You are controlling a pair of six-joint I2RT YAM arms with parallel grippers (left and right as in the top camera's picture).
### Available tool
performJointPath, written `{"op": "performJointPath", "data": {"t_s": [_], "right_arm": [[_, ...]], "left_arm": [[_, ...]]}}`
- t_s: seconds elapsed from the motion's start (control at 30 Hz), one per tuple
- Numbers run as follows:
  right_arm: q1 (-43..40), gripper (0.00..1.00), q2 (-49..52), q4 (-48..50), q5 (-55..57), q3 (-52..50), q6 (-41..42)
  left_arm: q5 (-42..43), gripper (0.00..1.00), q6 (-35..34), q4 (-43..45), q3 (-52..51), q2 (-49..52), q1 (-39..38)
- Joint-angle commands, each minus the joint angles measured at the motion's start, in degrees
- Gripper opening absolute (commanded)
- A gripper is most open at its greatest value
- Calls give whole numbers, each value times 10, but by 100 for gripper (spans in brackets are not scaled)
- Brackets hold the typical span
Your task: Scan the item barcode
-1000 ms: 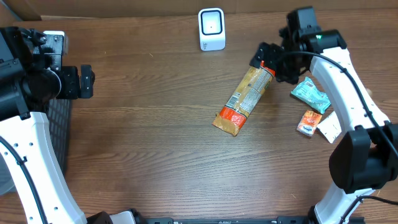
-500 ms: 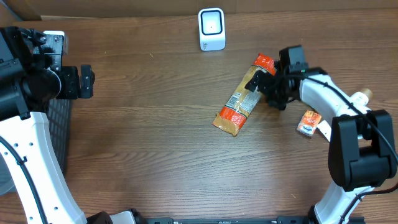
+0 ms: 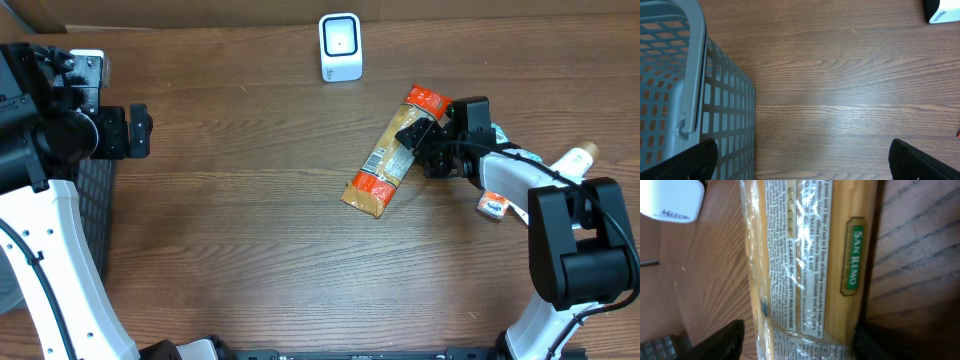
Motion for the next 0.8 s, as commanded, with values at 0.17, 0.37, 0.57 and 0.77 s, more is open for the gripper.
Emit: {"op": "performJointPath", "data": {"t_s": [0.17, 0.37, 0.57, 0.77], "right_arm": [[9, 58, 63, 61, -35, -27, 17], [9, 16, 76, 66, -53, -21, 13], [9, 4, 74, 58, -90, -7, -31], [9, 4, 42, -104, -92, 67, -112]], "left_arm": [[-4, 100, 7, 2, 0, 3, 2], [-4, 100, 7, 2, 0, 3, 2], [-4, 100, 7, 2, 0, 3, 2], [-4, 100, 7, 2, 0, 3, 2]]}}
